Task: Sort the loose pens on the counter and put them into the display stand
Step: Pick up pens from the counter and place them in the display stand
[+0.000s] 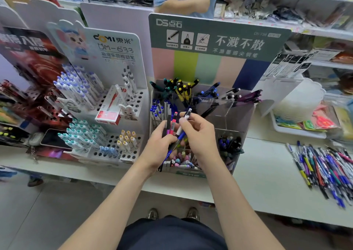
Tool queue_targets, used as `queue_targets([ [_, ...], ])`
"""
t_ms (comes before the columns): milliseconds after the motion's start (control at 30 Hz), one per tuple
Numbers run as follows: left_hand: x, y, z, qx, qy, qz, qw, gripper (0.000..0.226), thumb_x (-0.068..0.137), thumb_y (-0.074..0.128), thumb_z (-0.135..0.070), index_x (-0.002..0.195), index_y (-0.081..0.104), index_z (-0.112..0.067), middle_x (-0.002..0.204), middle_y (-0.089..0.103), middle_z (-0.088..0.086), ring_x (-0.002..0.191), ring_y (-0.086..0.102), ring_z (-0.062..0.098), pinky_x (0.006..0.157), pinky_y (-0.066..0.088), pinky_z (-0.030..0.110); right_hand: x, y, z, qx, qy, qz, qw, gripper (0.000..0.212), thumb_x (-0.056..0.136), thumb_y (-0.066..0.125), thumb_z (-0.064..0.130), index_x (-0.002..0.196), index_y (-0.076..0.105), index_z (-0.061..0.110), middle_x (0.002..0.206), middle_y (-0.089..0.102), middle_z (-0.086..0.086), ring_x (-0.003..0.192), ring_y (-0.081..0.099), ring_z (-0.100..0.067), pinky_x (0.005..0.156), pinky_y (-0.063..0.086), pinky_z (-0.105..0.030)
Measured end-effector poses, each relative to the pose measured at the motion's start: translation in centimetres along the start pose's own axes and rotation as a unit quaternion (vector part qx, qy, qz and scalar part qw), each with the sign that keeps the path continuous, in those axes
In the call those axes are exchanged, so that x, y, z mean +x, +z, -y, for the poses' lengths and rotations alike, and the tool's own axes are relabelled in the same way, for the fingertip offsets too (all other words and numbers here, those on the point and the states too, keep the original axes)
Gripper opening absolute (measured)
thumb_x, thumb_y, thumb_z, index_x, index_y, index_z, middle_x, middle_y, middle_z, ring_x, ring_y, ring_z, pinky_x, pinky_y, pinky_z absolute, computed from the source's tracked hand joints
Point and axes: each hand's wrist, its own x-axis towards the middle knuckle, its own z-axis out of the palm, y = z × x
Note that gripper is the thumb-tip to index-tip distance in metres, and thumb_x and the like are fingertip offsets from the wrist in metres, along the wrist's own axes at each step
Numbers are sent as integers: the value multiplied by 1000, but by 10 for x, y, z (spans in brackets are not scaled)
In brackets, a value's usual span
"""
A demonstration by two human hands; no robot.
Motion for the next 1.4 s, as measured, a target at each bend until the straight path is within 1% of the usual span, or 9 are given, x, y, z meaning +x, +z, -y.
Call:
queue_targets([
  [300, 1, 2, 2, 36, -33, -11, 999, 24, 96, 42, 4, 115, 56, -1, 75, 66, 12, 49, 49, 17, 47, 39, 31, 0, -14, -5, -52, -75, -16, 996, 34, 105, 59, 13, 135, 53, 28, 87, 79, -1, 85, 76, -17, 88, 61, -52],
  [467, 7, 8, 2, 29, -33, -21, 999, 23, 97, 42, 2, 114, 57, 0, 78, 67, 16, 50, 46, 22, 47, 39, 30, -1, -21, 11, 8, -252, -269, 930, 28, 110, 51, 7, 137, 48, 10, 100, 76, -3, 92, 74, -23, 83, 60, -49],
  [600, 14, 16, -2, 4, -33, -16, 999, 32, 85, 50, -9, 115, 58, -2, 82, 68, 13, 55, 49, 23, 52, 44, 34, 17, -46, 25, -31, -360, -337, 869, 22, 112, 42, 2, 132, 43, -4, 116, 69, -18, 103, 71, -28, 87, 59, -55],
  [833, 23, 30, -7, -30, -27, 42, 998, 44, 106, 47, -1, 140, 51, -29, 110, 76, 13, 71, 53, 22, 58, 42, 36, 66, -81, 8, -262, -357, -301, 845, 19, 108, 57, 15, 126, 65, 17, 109, 74, -2, 99, 68, -24, 87, 53, -45],
  [933, 21, 35, -10, -46, -26, 75, 996, 59, 109, 47, -1, 150, 38, -43, 117, 75, 15, 73, 54, 24, 58, 44, 36, 73, -86, -6, -420, -303, -309, 798, 23, 106, 61, 26, 123, 76, 22, 125, 71, -1, 115, 53, -30, 92, 44, -50],
  [1033, 20, 39, -12, -56, -24, 90, 994, 54, 111, 48, -4, 150, 37, -39, 120, 75, 14, 74, 54, 24, 59, 45, 37, 60, -79, -2, -415, -295, -344, 789, 28, 105, 62, 24, 130, 73, 20, 136, 59, -8, 117, 42, -28, 98, 37, -41],
  [1133, 21, 43, -13, -70, -25, 83, 994, 34, 111, 48, -6, 139, 46, -25, 110, 78, 9, 70, 54, 21, 58, 43, 33, 35, -64, 2, -314, -321, -301, 841, 13, 101, 66, 17, 111, 76, 17, 108, 66, -2, 99, 56, -21, 89, 48, -36],
  [1233, 24, 44, -15, -82, -36, 65, 994, 26, 111, 48, -7, 131, 51, -23, 81, 66, 6, 63, 53, 17, 54, 44, 30, 10, -47, 6, -173, -138, -164, 961, 13, 99, 71, 31, 92, 75, 21, 69, 73, 8, 65, 69, -5, 66, 54, -23],
  [1400, 29, 40, -11, -50, -17, 48, 997, 21, 112, 49, -9, 127, 58, -20, 95, 65, 15, 73, 57, 21, 67, 48, 37, 2, -41, -1, -76, -95, -74, 990, 19, 107, 61, 25, 93, 71, 16, 66, 73, -2, 54, 71, -17, 59, 59, -34],
])
